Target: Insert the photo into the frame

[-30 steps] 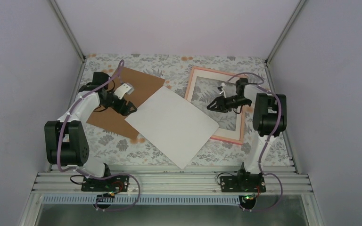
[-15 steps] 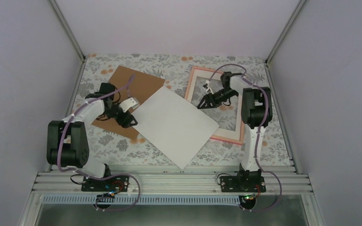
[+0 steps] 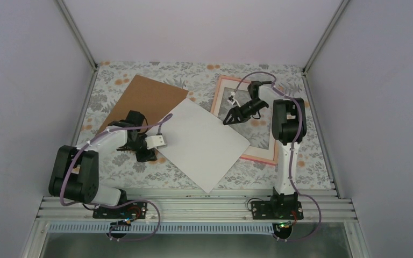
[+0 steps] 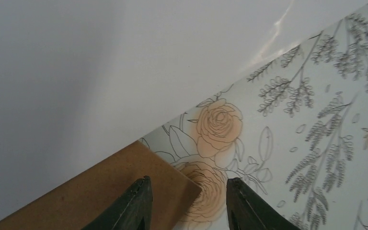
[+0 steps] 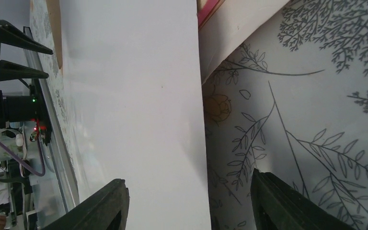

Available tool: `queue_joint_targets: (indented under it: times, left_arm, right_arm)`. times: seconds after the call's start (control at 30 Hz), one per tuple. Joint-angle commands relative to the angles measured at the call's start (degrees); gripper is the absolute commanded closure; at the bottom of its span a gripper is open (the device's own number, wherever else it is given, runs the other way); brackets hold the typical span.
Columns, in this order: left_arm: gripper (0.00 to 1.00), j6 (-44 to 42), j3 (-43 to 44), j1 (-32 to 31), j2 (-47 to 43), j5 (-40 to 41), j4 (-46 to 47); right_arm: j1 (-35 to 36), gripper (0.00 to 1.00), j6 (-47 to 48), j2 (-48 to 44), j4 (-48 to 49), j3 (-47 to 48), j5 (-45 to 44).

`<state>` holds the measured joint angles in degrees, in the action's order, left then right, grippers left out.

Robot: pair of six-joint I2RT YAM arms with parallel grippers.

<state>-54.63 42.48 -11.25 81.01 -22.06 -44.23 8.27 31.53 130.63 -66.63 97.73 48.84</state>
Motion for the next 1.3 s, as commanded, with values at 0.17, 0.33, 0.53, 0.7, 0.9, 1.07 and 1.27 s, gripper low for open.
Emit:
queue_joint_targets:
  times: [0.17,0.33,0.53,0.7,0.9,1.07,1.27]
  left_arm:
    - [0.63,1.9,0.6,-3.9,4.8,5.1,8.3]
    - [0.63,3.9,2.2,-5.1,7.4,7.0,11.4]
    - [0.63,6.2,4.2,-6.4,10.5,9.1,15.0]
    - [0.63,6.5,4.9,-7.5,12.1,9.6,16.3]
    - [0.63,6.8,5.4,-7.7,12.6,10.0,16.8]
    - [0.6,7.8,5.8,-7.7,10.2,9.6,15.9]
    - [0.38,9.9,6.5,-7.6,5.7,8.5,14.9]
  right_arm:
    - [2.3,0.39,0.8,3.4,-1.3,3.0,0.3]
    - [3.2,0.42,1.0,4.2,-2.7,4.3,2.3]
    - [3.7,0.46,2.1,3.5,-4.0,2.2,3.9]
    - [4.0,0.53,2.8,4.3,-6.2,2.6,7.1]
    - [4.4,0.7,1.6,5.3,-6.9,2.1,9.2]
    - [3.3,0.96,-2.9,2.0,-3.9,0.9,10.6]
    - [-1.4,0.96,-17.0,-9.2,14.7,-10.8,11.8]
